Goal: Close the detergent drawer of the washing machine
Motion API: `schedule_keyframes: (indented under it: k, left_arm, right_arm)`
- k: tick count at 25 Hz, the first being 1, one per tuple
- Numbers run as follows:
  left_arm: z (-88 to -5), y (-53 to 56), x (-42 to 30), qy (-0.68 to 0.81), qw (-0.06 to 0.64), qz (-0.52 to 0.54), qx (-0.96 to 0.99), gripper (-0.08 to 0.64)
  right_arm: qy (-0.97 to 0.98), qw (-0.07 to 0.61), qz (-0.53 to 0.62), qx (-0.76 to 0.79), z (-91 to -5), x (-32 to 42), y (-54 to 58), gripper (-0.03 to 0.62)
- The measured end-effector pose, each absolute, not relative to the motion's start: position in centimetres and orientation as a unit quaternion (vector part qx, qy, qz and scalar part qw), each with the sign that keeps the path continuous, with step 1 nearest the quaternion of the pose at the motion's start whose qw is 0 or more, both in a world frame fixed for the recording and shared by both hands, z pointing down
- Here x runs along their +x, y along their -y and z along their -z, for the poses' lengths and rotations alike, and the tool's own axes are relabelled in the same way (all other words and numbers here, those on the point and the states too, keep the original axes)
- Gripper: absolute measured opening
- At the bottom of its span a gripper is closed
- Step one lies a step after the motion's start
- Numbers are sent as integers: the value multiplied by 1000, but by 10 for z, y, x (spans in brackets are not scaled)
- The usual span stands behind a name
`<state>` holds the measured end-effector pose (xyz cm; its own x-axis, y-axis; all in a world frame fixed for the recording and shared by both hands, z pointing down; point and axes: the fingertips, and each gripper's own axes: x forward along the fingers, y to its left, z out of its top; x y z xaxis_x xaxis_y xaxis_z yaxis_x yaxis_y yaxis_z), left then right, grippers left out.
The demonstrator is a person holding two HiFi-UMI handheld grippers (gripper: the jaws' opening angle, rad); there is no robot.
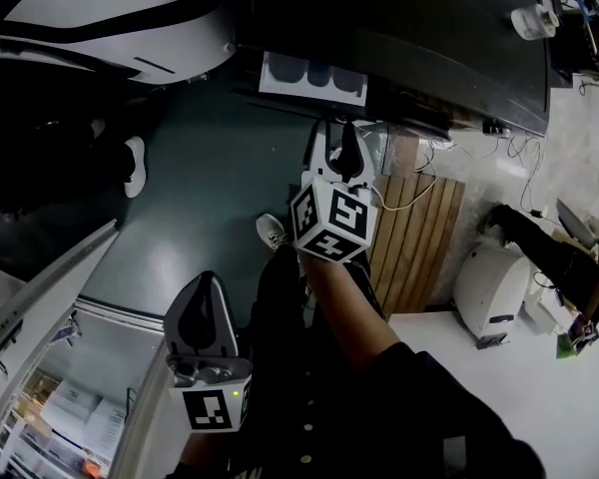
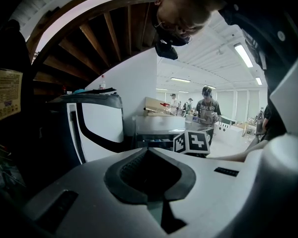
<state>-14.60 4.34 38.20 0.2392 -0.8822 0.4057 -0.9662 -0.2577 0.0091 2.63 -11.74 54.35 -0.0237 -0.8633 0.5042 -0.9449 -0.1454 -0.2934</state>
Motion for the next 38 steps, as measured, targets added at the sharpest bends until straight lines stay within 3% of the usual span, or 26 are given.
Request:
schedule_keyframes:
  k: [32, 38]
  left_arm:
    - [-384, -28, -147, 600, 131, -162, 772, 14]
    - [-391, -32, -146, 597, 158, -172, 768, 14]
  right_arm:
    - [650, 42, -280, 705, -543, 33, 176, 166]
    - [645, 35, -282, 709, -542, 33, 178, 167]
